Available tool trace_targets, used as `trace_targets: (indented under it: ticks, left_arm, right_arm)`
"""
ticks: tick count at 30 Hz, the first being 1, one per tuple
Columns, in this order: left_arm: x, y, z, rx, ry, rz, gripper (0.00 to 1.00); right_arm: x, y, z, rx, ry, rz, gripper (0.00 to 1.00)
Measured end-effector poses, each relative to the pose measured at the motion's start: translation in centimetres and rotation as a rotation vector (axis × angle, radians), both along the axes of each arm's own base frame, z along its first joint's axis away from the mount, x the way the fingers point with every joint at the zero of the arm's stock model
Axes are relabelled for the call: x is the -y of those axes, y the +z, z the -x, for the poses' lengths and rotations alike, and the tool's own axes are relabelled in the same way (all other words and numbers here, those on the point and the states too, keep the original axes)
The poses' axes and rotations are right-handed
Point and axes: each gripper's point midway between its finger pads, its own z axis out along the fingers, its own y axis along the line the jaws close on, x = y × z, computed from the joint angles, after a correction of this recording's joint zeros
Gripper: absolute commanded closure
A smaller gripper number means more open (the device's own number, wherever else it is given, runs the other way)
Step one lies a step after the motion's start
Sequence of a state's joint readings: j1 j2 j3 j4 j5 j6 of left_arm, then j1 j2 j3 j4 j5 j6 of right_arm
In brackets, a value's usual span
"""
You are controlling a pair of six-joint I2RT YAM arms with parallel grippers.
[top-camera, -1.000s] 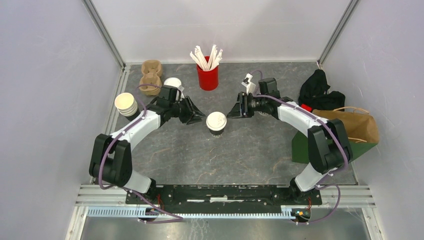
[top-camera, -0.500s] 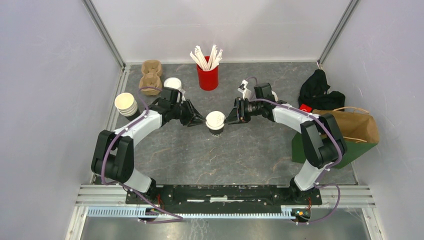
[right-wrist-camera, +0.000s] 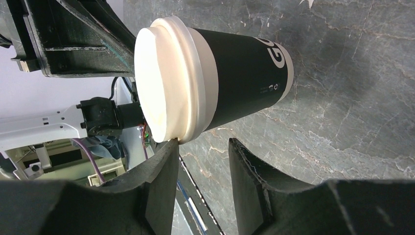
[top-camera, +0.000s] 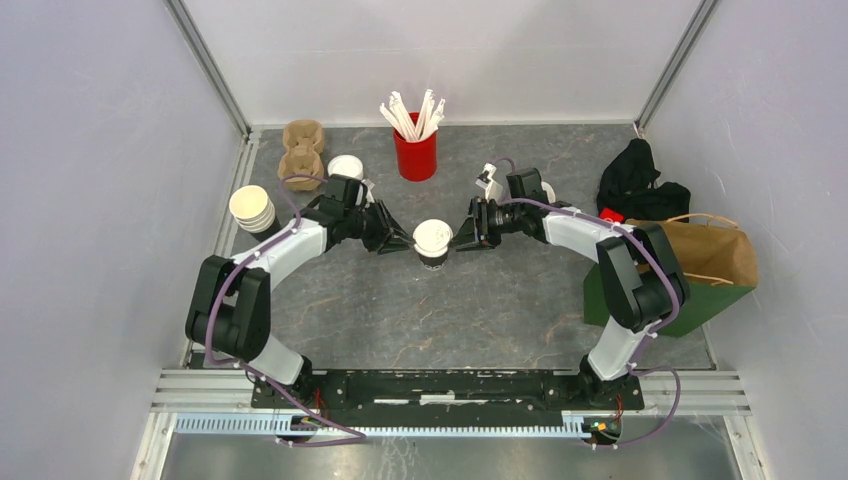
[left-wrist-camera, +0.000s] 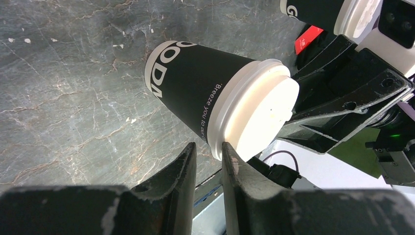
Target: Pack the takeout coffee
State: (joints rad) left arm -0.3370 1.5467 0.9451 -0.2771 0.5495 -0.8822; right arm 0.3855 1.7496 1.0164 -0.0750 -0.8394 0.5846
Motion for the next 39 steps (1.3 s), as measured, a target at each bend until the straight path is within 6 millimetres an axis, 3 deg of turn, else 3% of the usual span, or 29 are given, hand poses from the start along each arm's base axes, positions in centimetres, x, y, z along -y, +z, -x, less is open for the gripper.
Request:
trace_targets:
  ticks: [14,18,22,26,34,39]
  left_arm:
    - [0.0,-0.1,-0.3,-0.011,0.010,-0.026,0.70]
    - [0.0,0.0,-0.8,-0.001,0.005,-0.035,0.67]
    - [-0.1,0.2,-1.0,0.016,-0.013,-0.065,0.58]
    - [0.0,0.8,-1.5,0.023,-0.026,-0.085,0.51]
    - [-0.6,5.2,-4.2,0.123,0.001,-0.159,0.26]
    - [-0.2,5.3,-3.7,0.125,-0.022,-0.147,0.28]
  right_arm:
    - [0.3,-0.3,-0.3,-0.062,-0.033,0.072,0.61]
    - [0.2,0.0,-0.7,-0.044,-0.010,0.084,0.56]
    - [0.3,0.2,-0.9,-0.005,0.011,0.094,0.46]
    - [0.8,0.4,-0.9,0.024,0.018,0.129,0.42]
    - [1.8,5.2,-3.6,0.168,0.017,0.115,0.19]
    - [1.0,7.0,-5.3,0.226,0.011,0.040,0.16]
